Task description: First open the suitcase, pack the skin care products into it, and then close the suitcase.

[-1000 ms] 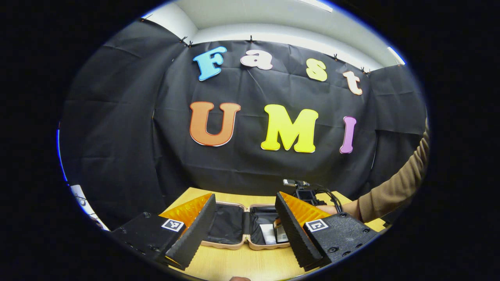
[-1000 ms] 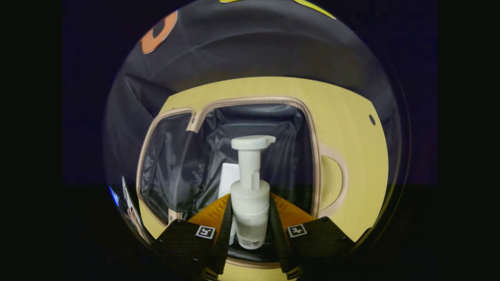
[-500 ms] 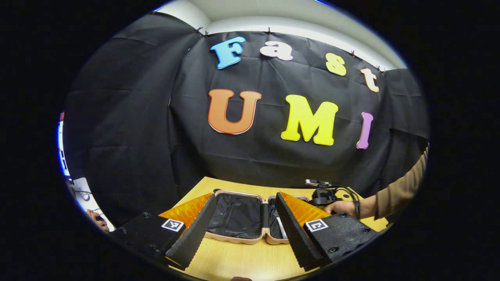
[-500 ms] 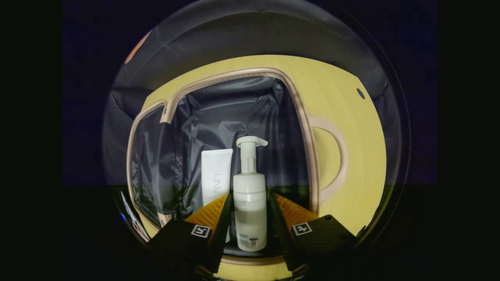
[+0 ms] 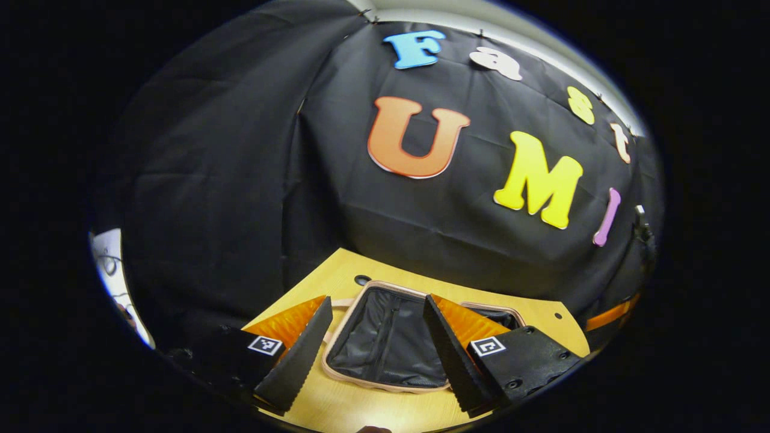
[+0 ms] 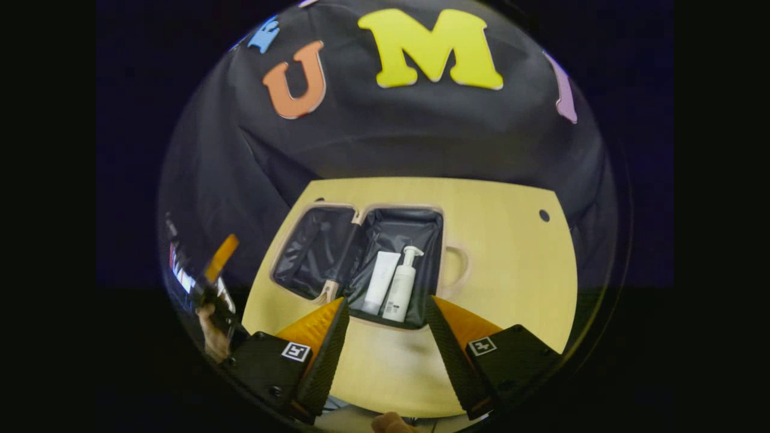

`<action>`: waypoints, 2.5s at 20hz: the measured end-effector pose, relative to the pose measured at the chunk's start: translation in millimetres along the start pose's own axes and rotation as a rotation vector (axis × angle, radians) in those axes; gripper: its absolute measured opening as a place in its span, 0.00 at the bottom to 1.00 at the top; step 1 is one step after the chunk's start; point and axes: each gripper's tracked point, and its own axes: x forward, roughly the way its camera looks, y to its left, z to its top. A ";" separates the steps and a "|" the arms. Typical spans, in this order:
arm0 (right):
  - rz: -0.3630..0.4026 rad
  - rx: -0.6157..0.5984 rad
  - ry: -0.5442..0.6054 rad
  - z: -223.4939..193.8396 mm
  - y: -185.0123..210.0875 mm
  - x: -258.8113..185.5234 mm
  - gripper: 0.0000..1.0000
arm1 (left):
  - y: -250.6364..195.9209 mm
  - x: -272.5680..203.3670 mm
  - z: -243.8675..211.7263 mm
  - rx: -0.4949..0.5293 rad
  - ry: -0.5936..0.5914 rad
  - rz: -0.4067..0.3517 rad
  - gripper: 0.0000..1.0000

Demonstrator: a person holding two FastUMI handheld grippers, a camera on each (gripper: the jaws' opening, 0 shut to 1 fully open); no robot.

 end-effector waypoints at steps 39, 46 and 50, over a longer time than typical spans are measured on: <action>-0.356 -0.012 -0.587 -5.5 -192.5 -246.0 0.79 | -9.1 93.0 12.2 -0.371 0.091 0.051 0.03; -0.270 -0.107 -0.659 11.2 -190.6 -258.2 0.80 | -139.9 48.4 38.7 -0.072 -0.004 -0.031 0.03; -0.220 -0.117 -0.651 7.2 -198.3 -256.0 0.80 | -205.3 31.6 25.0 0.023 -0.020 -0.086 0.03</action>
